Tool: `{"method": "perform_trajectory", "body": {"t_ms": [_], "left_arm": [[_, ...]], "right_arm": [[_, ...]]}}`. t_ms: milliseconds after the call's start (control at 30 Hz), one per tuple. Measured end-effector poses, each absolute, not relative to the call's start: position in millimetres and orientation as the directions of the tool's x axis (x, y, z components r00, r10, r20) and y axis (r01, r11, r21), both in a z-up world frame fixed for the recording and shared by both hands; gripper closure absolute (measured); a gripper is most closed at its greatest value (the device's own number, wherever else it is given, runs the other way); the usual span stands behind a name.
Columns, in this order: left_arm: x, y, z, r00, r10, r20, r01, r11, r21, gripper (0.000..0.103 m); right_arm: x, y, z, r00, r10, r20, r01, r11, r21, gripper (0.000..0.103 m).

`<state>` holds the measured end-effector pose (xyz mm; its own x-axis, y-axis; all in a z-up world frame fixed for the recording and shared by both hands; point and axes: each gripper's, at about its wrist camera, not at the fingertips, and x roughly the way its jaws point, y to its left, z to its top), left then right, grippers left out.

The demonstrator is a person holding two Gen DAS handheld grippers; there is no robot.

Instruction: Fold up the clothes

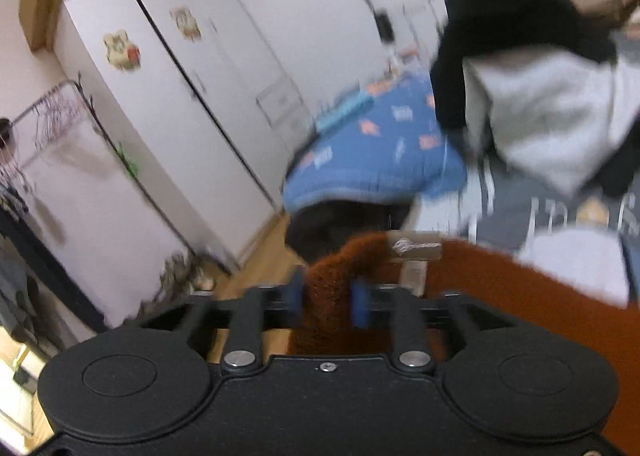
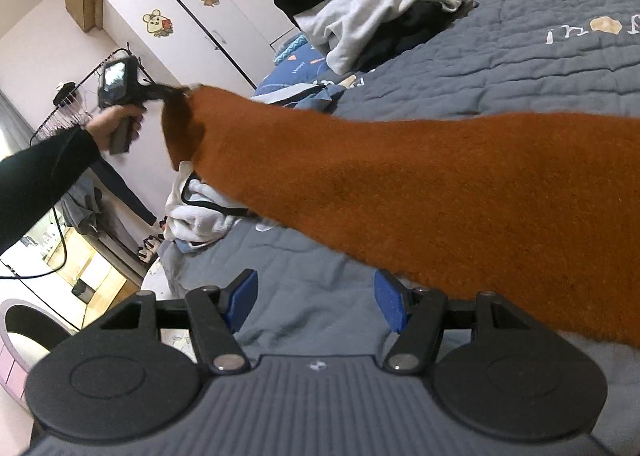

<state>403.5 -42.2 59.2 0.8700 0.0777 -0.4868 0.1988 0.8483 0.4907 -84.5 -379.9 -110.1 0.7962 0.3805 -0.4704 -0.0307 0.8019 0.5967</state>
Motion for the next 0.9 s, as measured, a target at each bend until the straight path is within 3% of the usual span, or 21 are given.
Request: {"method": "perform_trajectory", "body": {"t_ms": [33, 67, 367, 767, 900], "left_arm": [[398, -35, 53, 0.865, 0.062, -0.498, 0.211, 0.856, 0.473, 0.045], [393, -27, 49, 0.862, 0.045, -0.504, 0.218, 0.866, 0.451, 0.042], [349, 82, 28, 0.829, -0.111, -0.547, 0.182, 0.98, 0.076, 0.039], [367, 100, -6, 0.804, -0.102, -0.586, 0.198, 0.975, 0.102, 0.039], [380, 88, -20, 0.79, -0.105, -0.604, 0.233, 0.963, 0.137, 0.034]], "right_arm": [[-84, -380, -110, 0.796, 0.381, -0.47, -0.031, 0.801, 0.598, 0.039], [-84, -379, -109, 0.797, 0.382, -0.468, -0.032, 0.8, 0.599, 0.039], [-86, -375, -104, 0.798, 0.402, -0.449, -0.056, 0.792, 0.608, 0.039], [-89, -368, -82, 0.856, 0.421, -0.298, -0.15, 0.756, 0.637, 0.04], [-86, -369, -76, 0.869, 0.43, -0.246, -0.175, 0.732, 0.659, 0.039]]}}
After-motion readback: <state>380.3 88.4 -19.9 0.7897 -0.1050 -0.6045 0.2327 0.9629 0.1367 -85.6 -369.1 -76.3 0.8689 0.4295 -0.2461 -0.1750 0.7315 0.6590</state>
